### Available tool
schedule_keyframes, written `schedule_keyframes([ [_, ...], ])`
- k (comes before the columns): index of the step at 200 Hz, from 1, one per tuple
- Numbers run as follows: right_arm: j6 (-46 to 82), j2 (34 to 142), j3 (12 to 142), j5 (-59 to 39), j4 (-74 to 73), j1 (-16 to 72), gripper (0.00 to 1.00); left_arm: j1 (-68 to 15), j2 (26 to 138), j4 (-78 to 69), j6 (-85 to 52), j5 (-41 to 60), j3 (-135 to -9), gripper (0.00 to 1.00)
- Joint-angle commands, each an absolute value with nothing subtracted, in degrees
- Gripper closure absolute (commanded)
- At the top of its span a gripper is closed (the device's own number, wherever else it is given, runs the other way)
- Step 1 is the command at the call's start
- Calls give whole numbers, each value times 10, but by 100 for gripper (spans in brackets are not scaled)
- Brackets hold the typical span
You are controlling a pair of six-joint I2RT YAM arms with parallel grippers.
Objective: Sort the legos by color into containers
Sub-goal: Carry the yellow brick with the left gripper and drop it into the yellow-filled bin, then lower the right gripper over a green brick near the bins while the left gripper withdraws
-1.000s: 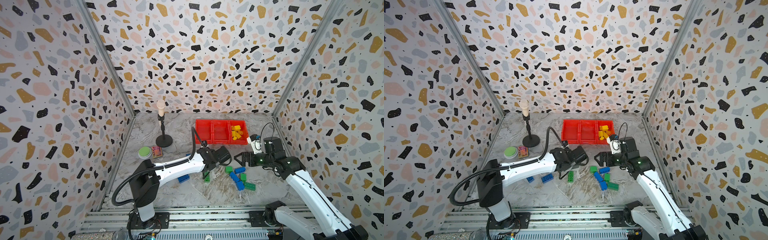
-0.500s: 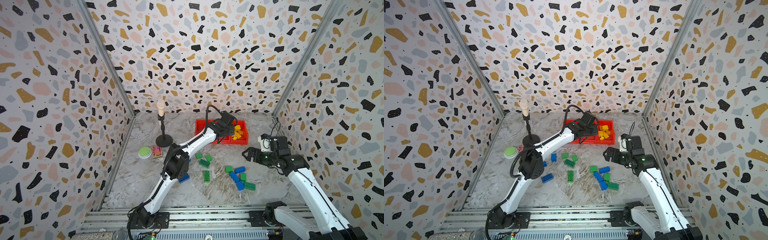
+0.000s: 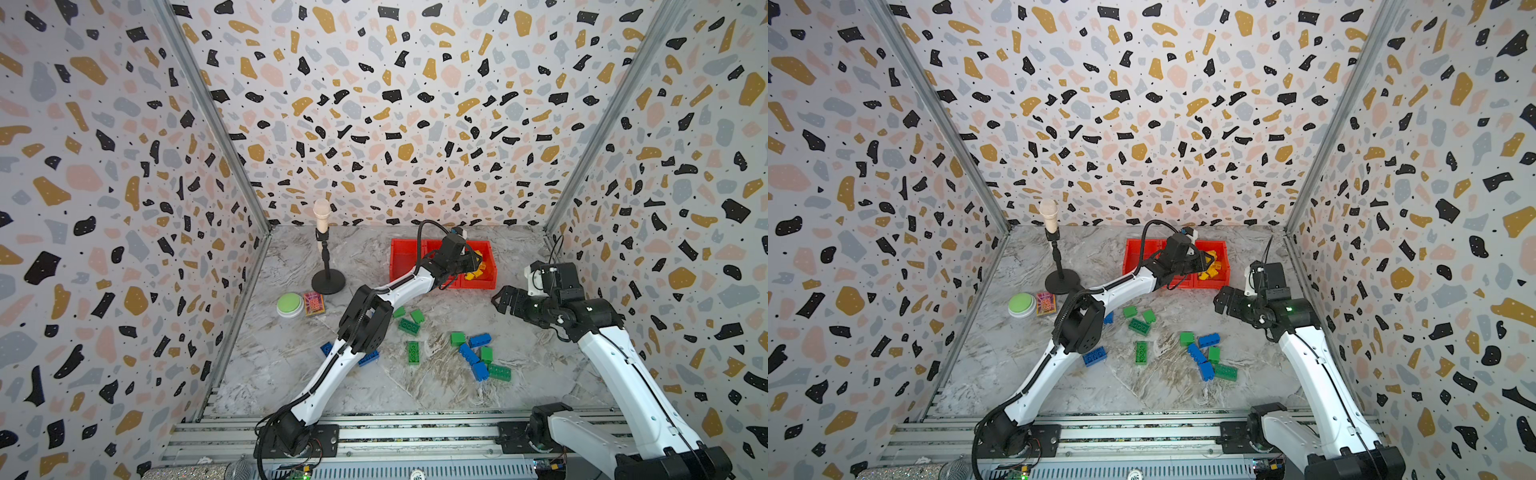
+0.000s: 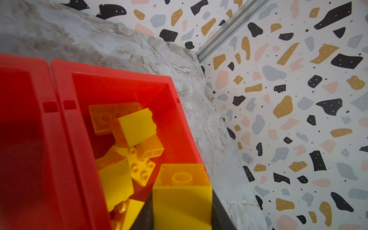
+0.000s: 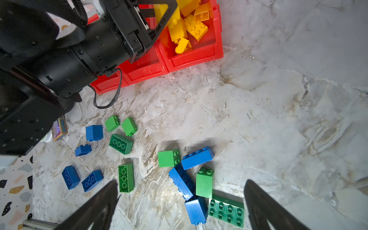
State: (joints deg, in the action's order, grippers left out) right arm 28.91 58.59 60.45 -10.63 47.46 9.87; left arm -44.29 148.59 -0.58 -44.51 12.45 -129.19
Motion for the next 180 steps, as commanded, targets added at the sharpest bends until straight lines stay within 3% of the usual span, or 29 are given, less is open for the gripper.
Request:
schedule_keyframes([
  [1,299,583,634,-87,502,97,1,-434,1494,-56,-464,127,-1317,71],
  [7,299,583,634,-87,504,97,1,-433,1497,-55,-467,125,-1322,65],
  [17,299,583,632,-86,506,97,1,-430,1501,-56,-472,128,-1328,47],
  [23,298,583,631,-86,505,97,1,-429,1502,-56,-475,129,-1333,43],
  [62,288,589,619,-85,499,97,1,-425,1485,-65,-478,147,-1333,32],
  [92,272,608,606,-112,476,98,4,-425,1400,-59,-440,141,-1258,26],
  [123,266,646,599,-111,444,139,6,-424,1262,-35,-370,100,-1106,22],
  [180,271,772,607,-113,355,283,13,-390,955,-41,-342,-15,-711,17],
])
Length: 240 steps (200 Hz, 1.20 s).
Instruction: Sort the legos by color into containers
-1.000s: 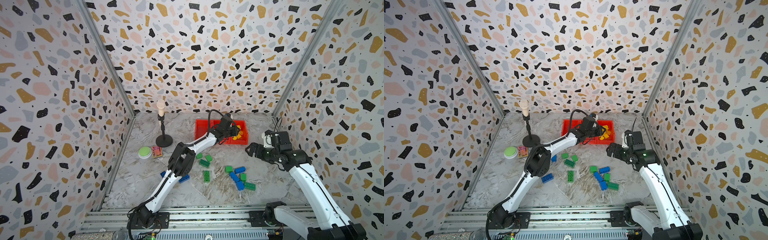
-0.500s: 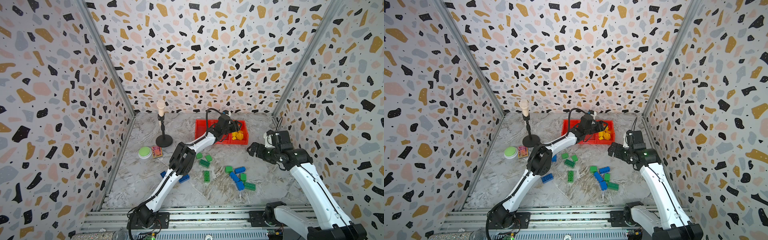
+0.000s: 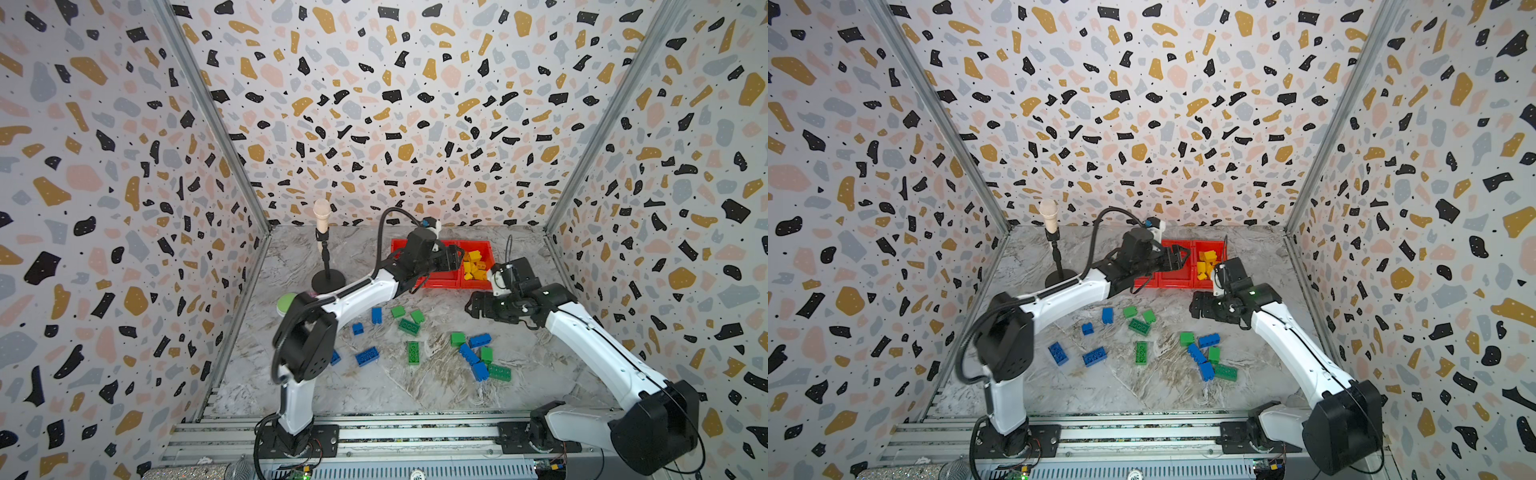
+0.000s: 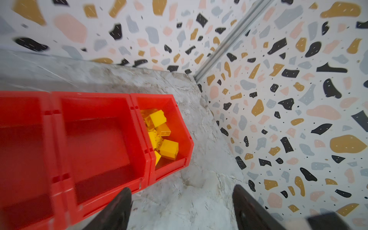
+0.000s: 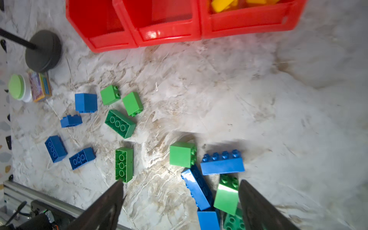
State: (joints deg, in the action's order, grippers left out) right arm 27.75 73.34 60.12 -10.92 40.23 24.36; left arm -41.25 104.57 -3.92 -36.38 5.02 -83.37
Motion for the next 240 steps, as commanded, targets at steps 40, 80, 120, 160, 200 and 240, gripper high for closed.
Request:
schedule_keyframes([
  [40,251,878,657,-118,321,346,19,-384,751,10,-356,-106,-507,10],
  [80,235,978,733,-104,321,389,24,-382,562,66,-413,-190,-373,4],
  [120,230,1052,791,-80,331,397,35,-382,438,129,-451,-238,-309,0],
  [160,230,1097,814,-51,332,398,42,-383,396,150,-460,-250,-288,0],
  [200,231,1134,850,-50,334,398,44,-382,409,141,-447,-249,-291,0],
  [240,239,1158,870,-52,338,404,44,-380,450,138,-401,-241,-315,0],
])
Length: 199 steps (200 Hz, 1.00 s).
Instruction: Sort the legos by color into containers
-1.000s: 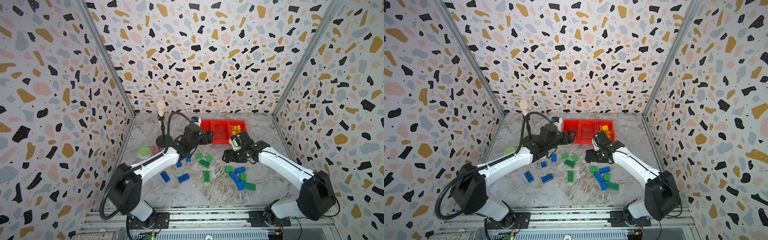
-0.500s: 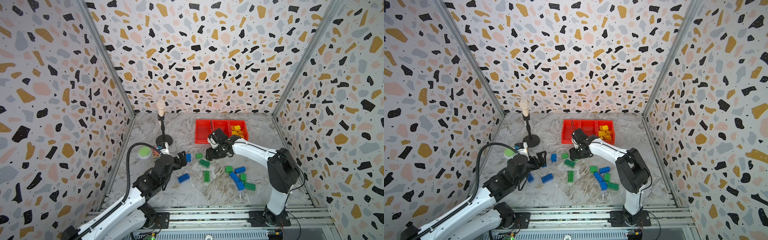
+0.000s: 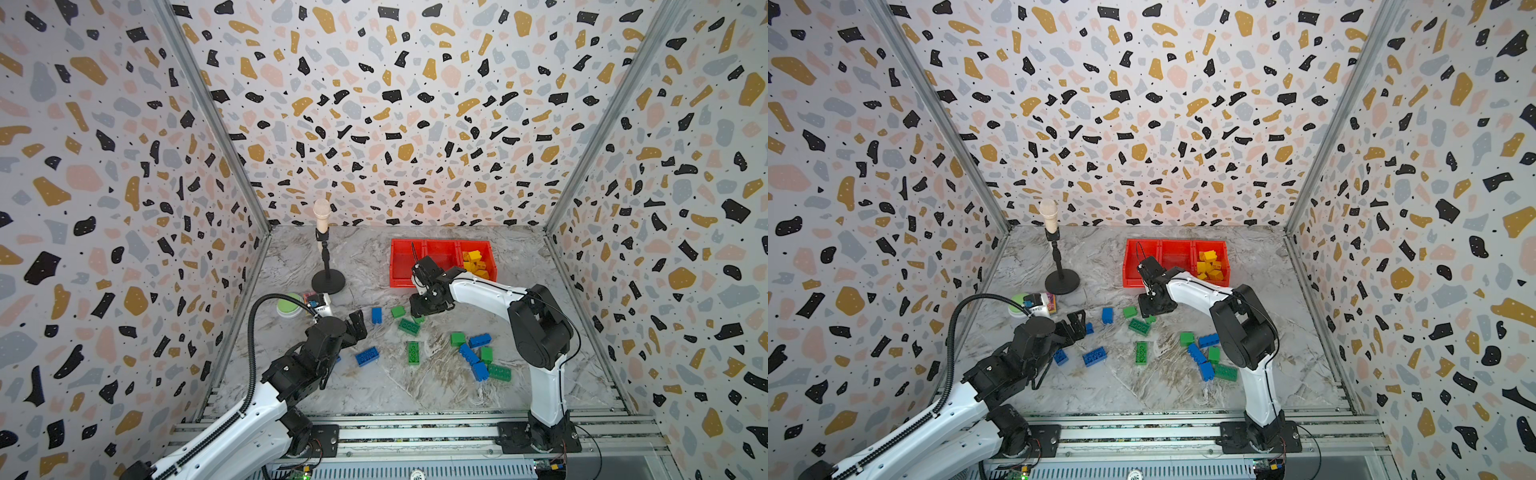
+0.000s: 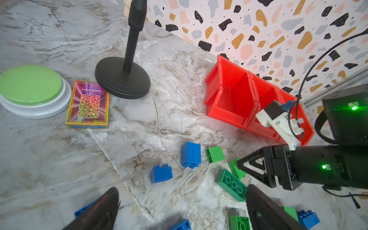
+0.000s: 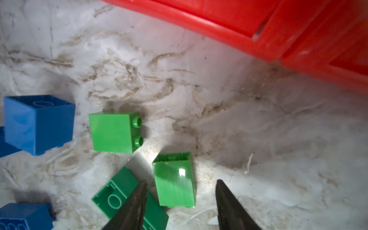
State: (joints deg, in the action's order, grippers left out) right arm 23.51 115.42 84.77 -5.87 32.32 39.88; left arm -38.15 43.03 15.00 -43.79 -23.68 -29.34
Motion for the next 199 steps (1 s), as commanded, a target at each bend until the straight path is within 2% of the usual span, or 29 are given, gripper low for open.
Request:
schedule_keyframes([
  [1,240,1159,871,-53,339,405,44,-380,451,138,-399,-241,-316,0],
  [67,247,1198,881,-40,360,429,45,-346,535,73,-350,-189,-330,0],
  [109,255,1199,886,-11,376,430,68,-309,606,34,-322,-138,-361,0],
  [118,255,1197,894,-3,383,428,70,-304,622,30,-313,-128,-373,0],
  [199,242,1151,1019,24,405,329,70,-298,809,51,-217,-57,-575,0],
])
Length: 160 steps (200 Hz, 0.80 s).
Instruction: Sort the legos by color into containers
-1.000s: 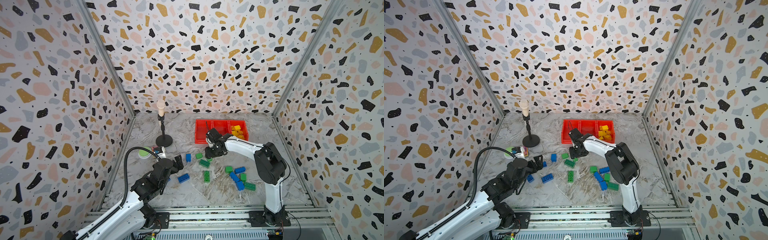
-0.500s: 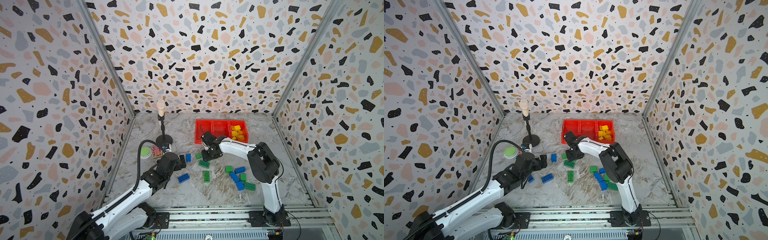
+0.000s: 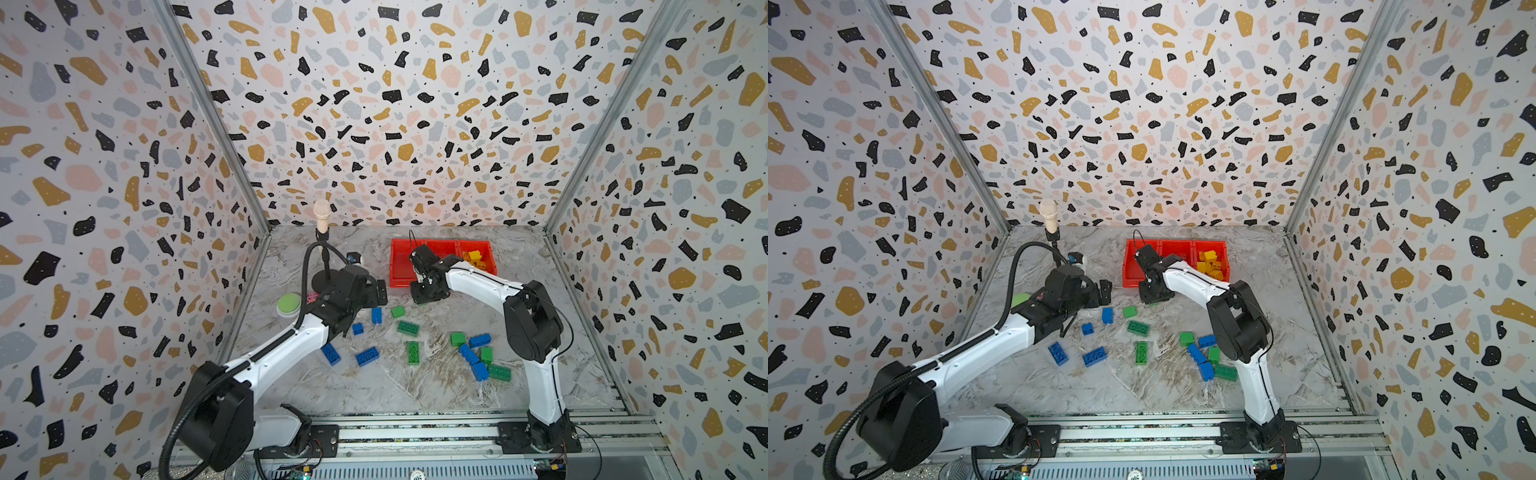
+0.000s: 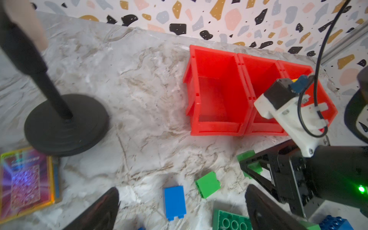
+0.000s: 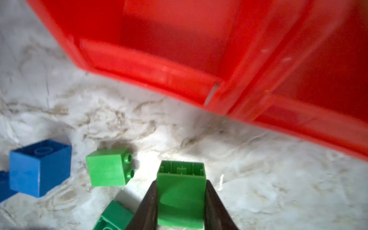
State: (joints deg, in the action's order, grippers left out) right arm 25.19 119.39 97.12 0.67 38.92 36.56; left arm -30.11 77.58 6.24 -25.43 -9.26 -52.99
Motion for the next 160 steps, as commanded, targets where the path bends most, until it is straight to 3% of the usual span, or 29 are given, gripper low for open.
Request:
schedule_keyframes([
  [1,241,1152,1022,24,405,328,70,-299,810,50,-217,-56,-576,0],
  [75,231,1254,1132,13,364,251,69,-299,896,36,-211,-1,-675,0],
  [108,238,1303,1187,1,360,238,64,-299,913,46,-203,5,-695,0],
  [124,238,1321,1219,-8,369,232,58,-299,918,47,-203,8,-699,0],
  [160,227,1314,1250,-17,391,232,32,-299,928,40,-208,19,-696,0],
])
